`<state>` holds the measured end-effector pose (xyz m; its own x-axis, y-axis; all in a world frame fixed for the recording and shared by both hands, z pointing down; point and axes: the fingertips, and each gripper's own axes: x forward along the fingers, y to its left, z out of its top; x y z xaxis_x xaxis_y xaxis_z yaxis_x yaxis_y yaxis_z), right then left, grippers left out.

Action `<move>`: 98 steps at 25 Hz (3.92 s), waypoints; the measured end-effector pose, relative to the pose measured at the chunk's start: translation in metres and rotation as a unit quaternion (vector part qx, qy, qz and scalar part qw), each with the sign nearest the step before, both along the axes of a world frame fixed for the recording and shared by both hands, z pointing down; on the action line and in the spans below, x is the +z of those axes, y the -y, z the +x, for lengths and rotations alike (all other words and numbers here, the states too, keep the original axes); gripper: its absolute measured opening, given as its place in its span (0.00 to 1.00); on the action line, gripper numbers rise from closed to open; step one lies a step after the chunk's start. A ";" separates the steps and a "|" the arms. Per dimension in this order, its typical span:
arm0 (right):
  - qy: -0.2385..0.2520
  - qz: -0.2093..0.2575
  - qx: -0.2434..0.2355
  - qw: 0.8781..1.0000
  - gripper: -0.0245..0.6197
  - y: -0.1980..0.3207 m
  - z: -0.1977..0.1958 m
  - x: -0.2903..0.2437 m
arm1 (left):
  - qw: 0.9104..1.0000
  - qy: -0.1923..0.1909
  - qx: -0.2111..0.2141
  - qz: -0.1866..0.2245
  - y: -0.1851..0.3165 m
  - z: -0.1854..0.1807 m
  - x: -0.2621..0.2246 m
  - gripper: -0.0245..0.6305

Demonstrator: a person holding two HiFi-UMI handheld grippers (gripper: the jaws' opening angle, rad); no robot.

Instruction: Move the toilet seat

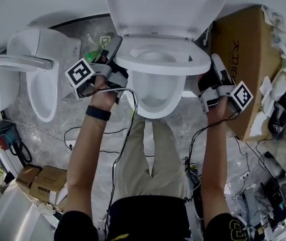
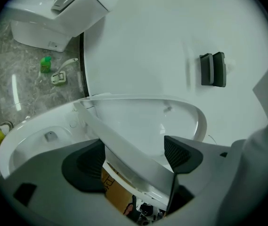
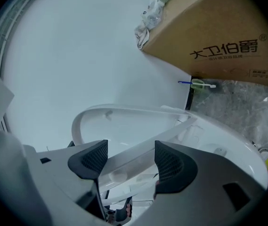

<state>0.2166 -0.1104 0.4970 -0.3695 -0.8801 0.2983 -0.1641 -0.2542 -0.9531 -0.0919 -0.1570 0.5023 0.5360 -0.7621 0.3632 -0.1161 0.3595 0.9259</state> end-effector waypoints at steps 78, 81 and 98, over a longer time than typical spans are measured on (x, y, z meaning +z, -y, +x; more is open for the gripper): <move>-0.374 0.119 -0.217 0.894 0.08 -0.092 -0.104 -0.237 | 0.923 0.262 0.111 0.261 -0.110 -0.017 -0.261 0.30; -0.408 0.133 -0.205 0.880 0.08 -0.107 -0.109 -0.259 | 0.870 0.356 0.148 0.306 -0.123 -0.008 -0.288 0.14; -0.574 0.235 -0.149 0.770 0.08 -0.102 -0.136 -0.353 | 0.608 0.635 0.159 0.450 -0.132 0.050 -0.343 0.07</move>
